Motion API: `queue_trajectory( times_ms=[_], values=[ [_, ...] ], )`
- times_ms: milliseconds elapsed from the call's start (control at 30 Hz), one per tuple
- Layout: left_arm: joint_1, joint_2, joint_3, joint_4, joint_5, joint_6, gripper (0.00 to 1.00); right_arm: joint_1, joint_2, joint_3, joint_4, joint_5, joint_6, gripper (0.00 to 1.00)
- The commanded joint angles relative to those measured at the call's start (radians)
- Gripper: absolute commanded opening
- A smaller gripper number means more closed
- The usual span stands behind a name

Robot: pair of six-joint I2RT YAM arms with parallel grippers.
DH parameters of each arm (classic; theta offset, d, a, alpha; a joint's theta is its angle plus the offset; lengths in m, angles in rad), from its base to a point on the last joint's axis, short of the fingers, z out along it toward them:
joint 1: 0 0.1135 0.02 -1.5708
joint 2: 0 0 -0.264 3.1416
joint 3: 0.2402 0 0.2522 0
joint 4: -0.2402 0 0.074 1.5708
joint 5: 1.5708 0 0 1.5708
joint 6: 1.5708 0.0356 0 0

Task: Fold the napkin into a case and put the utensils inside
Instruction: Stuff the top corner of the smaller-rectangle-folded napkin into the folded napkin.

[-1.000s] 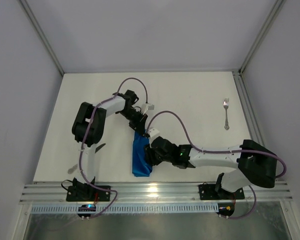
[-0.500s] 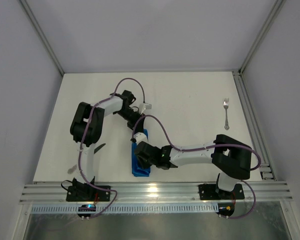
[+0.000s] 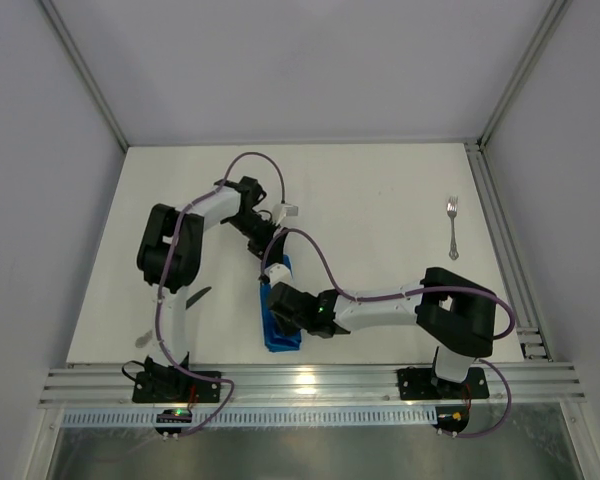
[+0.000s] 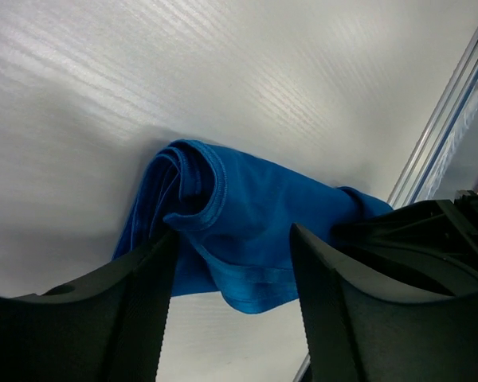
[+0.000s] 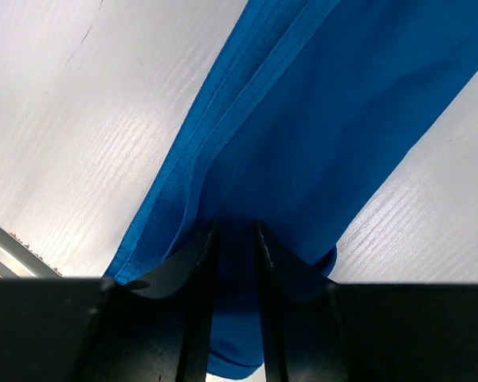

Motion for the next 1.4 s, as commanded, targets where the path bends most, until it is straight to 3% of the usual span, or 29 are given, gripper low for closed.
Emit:
queue_trajectory(
  times_ms=[0, 667, 733, 833, 933, 1133, 1367],
  values=[
    [0.027, -0.034, 0.055, -0.056, -0.044, 0.029, 0.62, 0.004, -0.012, 0.009, -0.028, 0.034, -0.004, 0.28],
    [0.055, -0.14, 0.045, -0.058, -0.101, 0.017, 0.65, -0.033, -0.029, -0.05, 0.091, -0.023, -0.007, 0.28],
    [0.064, -0.164, 0.031, -0.056, -0.111, 0.008, 0.61, -0.036, -0.034, -0.06, 0.1, -0.035, -0.007, 0.29],
    [0.073, -0.245, -0.018, -0.052, -0.124, 0.014, 0.44, -0.041, -0.034, -0.058, 0.131, -0.038, -0.007, 0.28],
    [0.073, -0.319, -0.127, -0.047, -0.131, 0.034, 0.36, -0.045, -0.026, -0.057, 0.143, -0.044, -0.01, 0.28],
    [-0.008, -0.304, -0.265, -0.024, -0.216, 0.063, 0.45, -0.047, -0.029, -0.061, 0.163, -0.043, -0.007, 0.29],
    [-0.086, -0.272, -0.277, 0.051, -0.263, 0.002, 0.52, -0.047, -0.037, -0.032, 0.137, -0.023, -0.03, 0.29]
  ],
)
